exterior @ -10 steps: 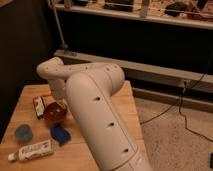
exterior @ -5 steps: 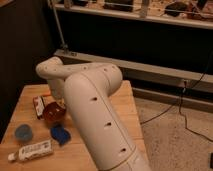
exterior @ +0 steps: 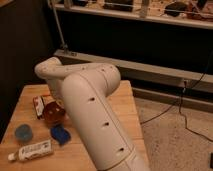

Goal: Pick up the ceramic bowl

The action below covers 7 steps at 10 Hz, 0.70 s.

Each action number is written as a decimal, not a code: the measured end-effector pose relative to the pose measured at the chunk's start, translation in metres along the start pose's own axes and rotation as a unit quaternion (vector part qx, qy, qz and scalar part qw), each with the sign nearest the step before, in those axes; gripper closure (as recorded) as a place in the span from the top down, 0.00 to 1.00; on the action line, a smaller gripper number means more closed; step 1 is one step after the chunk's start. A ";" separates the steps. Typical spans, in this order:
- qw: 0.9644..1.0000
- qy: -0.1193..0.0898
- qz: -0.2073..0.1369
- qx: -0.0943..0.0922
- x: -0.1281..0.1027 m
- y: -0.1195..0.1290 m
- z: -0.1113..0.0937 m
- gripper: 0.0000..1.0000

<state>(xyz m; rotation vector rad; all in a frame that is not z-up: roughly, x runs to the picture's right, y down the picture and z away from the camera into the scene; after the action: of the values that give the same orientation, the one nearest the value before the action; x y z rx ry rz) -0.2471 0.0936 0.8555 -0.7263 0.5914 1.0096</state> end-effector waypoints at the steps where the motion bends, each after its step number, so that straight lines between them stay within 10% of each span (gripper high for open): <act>1: 1.000 -0.002 0.000 -0.001 -0.001 0.001 0.000 0.40; 4: 1.000 -0.005 0.002 -0.002 -0.002 0.001 0.000 0.74; 7: 1.000 -0.010 0.004 -0.003 -0.002 0.001 0.000 0.79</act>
<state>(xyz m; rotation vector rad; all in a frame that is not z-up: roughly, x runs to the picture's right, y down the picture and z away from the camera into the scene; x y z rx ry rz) -0.2491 0.0927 0.8570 -0.7189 0.5741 1.0251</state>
